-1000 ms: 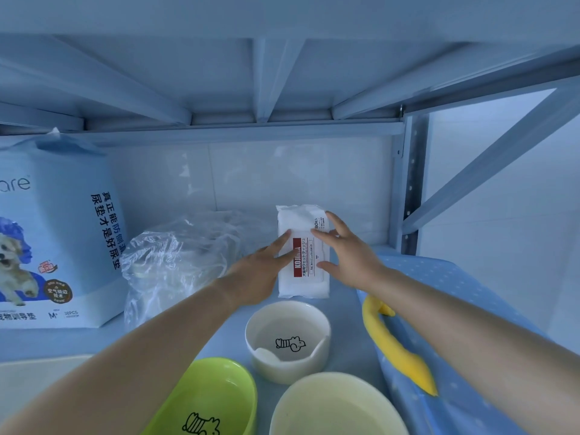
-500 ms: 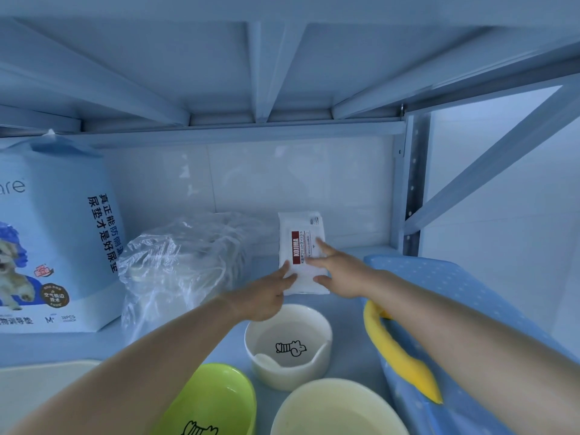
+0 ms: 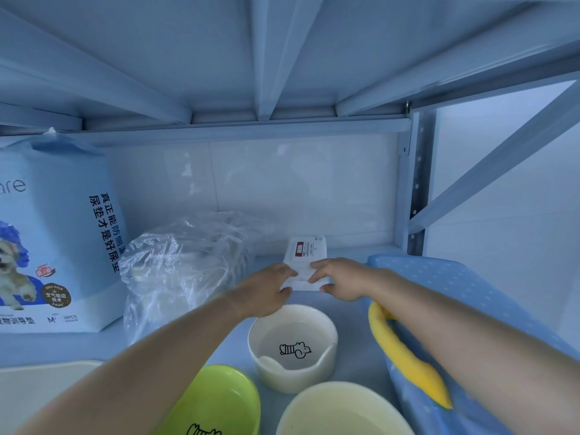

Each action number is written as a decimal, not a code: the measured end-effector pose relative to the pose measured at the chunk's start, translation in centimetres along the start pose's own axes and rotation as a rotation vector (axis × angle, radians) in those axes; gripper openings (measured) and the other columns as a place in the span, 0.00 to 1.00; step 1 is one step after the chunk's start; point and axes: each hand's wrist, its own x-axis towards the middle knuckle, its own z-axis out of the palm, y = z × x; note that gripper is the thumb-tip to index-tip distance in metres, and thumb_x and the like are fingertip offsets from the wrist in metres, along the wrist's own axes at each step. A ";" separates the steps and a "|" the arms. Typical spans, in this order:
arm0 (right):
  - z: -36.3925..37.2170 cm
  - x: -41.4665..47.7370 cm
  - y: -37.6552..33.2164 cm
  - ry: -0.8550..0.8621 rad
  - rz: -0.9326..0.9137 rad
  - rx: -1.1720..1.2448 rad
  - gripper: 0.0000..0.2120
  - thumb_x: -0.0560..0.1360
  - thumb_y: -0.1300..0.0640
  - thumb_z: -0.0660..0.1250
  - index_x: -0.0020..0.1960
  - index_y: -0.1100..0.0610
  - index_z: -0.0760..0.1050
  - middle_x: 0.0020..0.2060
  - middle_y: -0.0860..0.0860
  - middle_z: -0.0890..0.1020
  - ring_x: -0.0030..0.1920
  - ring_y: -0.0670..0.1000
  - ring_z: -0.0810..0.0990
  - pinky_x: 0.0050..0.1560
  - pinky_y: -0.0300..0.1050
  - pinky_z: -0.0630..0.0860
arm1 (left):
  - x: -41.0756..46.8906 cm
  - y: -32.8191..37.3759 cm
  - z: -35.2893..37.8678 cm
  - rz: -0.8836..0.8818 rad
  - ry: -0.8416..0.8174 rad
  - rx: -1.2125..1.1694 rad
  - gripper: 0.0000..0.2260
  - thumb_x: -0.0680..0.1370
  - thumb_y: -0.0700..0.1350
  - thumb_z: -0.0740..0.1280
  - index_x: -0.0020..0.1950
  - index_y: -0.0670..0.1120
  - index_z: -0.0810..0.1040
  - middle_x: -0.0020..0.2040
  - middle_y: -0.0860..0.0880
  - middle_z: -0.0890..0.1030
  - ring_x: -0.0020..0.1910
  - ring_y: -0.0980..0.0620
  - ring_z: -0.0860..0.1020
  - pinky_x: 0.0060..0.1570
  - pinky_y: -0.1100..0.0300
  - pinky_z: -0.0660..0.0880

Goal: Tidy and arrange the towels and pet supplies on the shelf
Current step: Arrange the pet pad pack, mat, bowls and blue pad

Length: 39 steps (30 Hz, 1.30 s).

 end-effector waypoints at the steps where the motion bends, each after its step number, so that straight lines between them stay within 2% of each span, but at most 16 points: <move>1: -0.1 -0.3 0.0 0.000 -0.008 0.008 0.17 0.79 0.56 0.60 0.67 0.47 0.71 0.74 0.45 0.60 0.72 0.50 0.61 0.71 0.43 0.58 | 0.2 -0.1 -0.1 0.009 0.024 0.016 0.20 0.80 0.45 0.57 0.72 0.47 0.63 0.73 0.50 0.62 0.70 0.51 0.65 0.66 0.64 0.59; 4: -0.5 -1.2 0.0 0.008 -0.040 0.026 0.16 0.78 0.57 0.62 0.65 0.48 0.73 0.72 0.44 0.65 0.70 0.50 0.65 0.68 0.41 0.61 | 0.7 -0.3 -0.4 0.047 -0.014 0.100 0.22 0.81 0.46 0.56 0.75 0.50 0.58 0.77 0.52 0.54 0.73 0.51 0.59 0.70 0.61 0.56; 8: -1.4 -1.9 -0.1 0.120 -0.050 0.074 0.17 0.76 0.57 0.66 0.64 0.51 0.74 0.64 0.48 0.75 0.62 0.49 0.73 0.56 0.35 0.66 | 0.9 -0.3 -0.1 0.036 -0.127 0.144 0.22 0.82 0.48 0.53 0.76 0.51 0.53 0.77 0.52 0.50 0.75 0.52 0.56 0.71 0.60 0.54; 11: -1.1 -1.9 -0.2 0.138 -0.001 0.041 0.26 0.74 0.52 0.69 0.70 0.54 0.68 0.70 0.49 0.68 0.70 0.51 0.66 0.67 0.42 0.61 | 0.9 -0.2 -0.2 0.042 -0.155 0.154 0.22 0.82 0.47 0.52 0.76 0.50 0.53 0.77 0.50 0.51 0.75 0.52 0.54 0.72 0.60 0.53; 14: -0.4 -1.7 -0.4 0.086 0.027 0.010 0.31 0.74 0.50 0.69 0.73 0.55 0.63 0.73 0.49 0.63 0.72 0.52 0.62 0.69 0.42 0.59 | 0.5 -0.2 -0.3 0.036 -0.166 0.154 0.21 0.83 0.46 0.52 0.76 0.49 0.54 0.77 0.49 0.51 0.75 0.52 0.54 0.71 0.61 0.52; 18: -0.3 -1.6 -0.7 0.084 0.017 0.024 0.30 0.74 0.53 0.69 0.72 0.54 0.64 0.74 0.48 0.62 0.70 0.51 0.66 0.66 0.41 0.61 | -0.5 0.0 -0.7 0.026 -0.178 0.150 0.21 0.83 0.47 0.51 0.76 0.48 0.55 0.77 0.49 0.51 0.75 0.52 0.53 0.72 0.60 0.52; 23: -0.2 -1.0 -1.4 0.088 0.013 0.068 0.28 0.72 0.56 0.71 0.70 0.51 0.67 0.69 0.52 0.70 0.63 0.54 0.74 0.63 0.45 0.69 | -2.0 0.3 -1.5 0.008 -0.202 0.157 0.21 0.83 0.47 0.50 0.76 0.47 0.56 0.77 0.46 0.53 0.75 0.51 0.53 0.72 0.61 0.49; 27: 0.4 -0.2 -2.1 0.081 0.015 0.038 0.27 0.74 0.59 0.67 0.71 0.50 0.65 0.71 0.52 0.67 0.67 0.55 0.70 0.66 0.47 0.66 | -2.6 0.5 -1.9 -0.033 -0.216 0.191 0.21 0.83 0.48 0.50 0.75 0.47 0.56 0.77 0.46 0.53 0.75 0.49 0.55 0.72 0.59 0.51; 31: -0.1 -1.0 -2.1 0.066 -0.008 0.021 0.28 0.75 0.58 0.67 0.72 0.50 0.63 0.72 0.50 0.65 0.70 0.54 0.65 0.68 0.47 0.63 | -3.0 1.1 -2.4 -0.068 -0.230 0.190 0.21 0.83 0.48 0.50 0.76 0.47 0.55 0.77 0.47 0.52 0.75 0.50 0.53 0.72 0.59 0.50; 33: -0.6 -2.0 -2.0 0.104 -0.026 0.041 0.27 0.75 0.57 0.67 0.72 0.50 0.64 0.73 0.49 0.65 0.71 0.52 0.64 0.69 0.45 0.61 | -3.4 1.7 -2.9 -0.059 -0.195 0.137 0.21 0.82 0.49 0.52 0.75 0.47 0.58 0.76 0.48 0.55 0.74 0.50 0.58 0.70 0.62 0.52; 35: -1.1 -3.1 -1.8 0.164 -0.050 0.079 0.26 0.75 0.56 0.67 0.71 0.51 0.66 0.72 0.49 0.66 0.71 0.51 0.65 0.69 0.44 0.61 | -3.9 2.5 -3.5 -0.035 -0.148 0.093 0.21 0.82 0.49 0.55 0.75 0.47 0.59 0.75 0.49 0.59 0.71 0.50 0.63 0.68 0.63 0.54; 39: -2.2 -6.0 -1.3 0.271 -0.095 0.175 0.23 0.74 0.57 0.68 0.68 0.52 0.70 0.68 0.48 0.72 0.67 0.49 0.69 0.64 0.39 0.66 | -4.7 4.6 -5.0 0.006 -0.084 0.064 0.22 0.81 0.51 0.57 0.74 0.50 0.61 0.74 0.52 0.63 0.71 0.54 0.63 0.68 0.64 0.56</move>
